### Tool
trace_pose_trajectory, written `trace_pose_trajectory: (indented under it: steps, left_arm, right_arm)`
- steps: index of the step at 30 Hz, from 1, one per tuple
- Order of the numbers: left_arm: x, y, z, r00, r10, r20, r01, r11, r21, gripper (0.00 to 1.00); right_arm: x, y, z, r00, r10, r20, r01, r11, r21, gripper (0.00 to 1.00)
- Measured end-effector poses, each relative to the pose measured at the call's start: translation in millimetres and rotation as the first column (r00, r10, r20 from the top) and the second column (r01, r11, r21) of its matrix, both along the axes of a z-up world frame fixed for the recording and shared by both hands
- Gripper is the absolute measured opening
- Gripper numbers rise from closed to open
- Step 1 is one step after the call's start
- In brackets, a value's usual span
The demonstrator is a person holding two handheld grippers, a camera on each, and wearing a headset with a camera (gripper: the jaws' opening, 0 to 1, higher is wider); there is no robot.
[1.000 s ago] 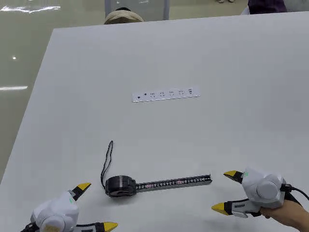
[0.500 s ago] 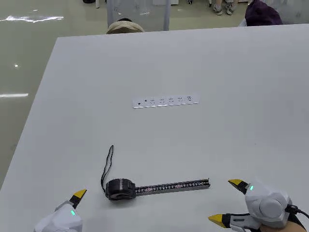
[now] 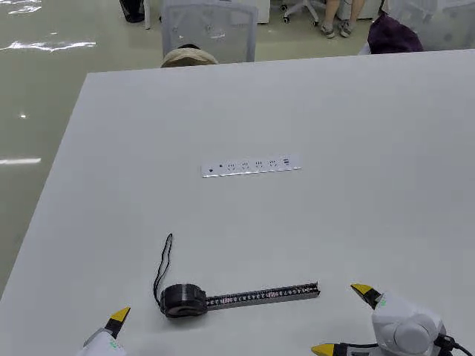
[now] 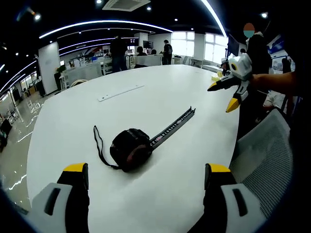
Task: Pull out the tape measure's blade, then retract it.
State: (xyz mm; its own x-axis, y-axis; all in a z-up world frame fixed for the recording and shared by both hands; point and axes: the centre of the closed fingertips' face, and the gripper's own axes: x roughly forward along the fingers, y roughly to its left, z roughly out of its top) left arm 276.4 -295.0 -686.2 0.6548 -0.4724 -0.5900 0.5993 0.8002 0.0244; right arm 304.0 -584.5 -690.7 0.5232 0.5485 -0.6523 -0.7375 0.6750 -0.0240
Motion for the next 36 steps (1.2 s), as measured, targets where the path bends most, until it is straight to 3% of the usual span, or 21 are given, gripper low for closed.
trace_pose_trajectory:
  steps: [13, 23, 28, 36]
  left_arm:
    - [0.8, -1.0, 6.1, 0.994, 0.108, 0.007, -0.107, 0.993, -0.045, 0.99]
    - [3.3, -1.0, 9.2, 0.987, 0.159, 0.013, -0.158, 0.986, -0.045, 0.99]
    - [2.6, -2.4, 3.3, 0.983, 0.182, -0.007, -0.182, 0.982, -0.042, 0.99]
    - [6.6, -1.2, 2.2, 0.966, 0.257, 0.008, -0.257, 0.965, -0.048, 0.98]
  right_arm:
    - [-11.3, 2.8, -1.3, 1.000, -0.017, -0.014, 0.017, 1.000, 0.010, 0.92]
    - [-14.2, 3.7, -2.9, 0.999, -0.033, -0.019, 0.033, 0.999, 0.018, 0.92]
    - [-15.6, 7.3, -3.8, 0.999, -0.029, -0.024, 0.029, 0.999, 0.023, 0.91]
    - [-14.6, 8.7, -6.6, 0.999, -0.022, -0.026, 0.022, 0.999, 0.028, 0.91]
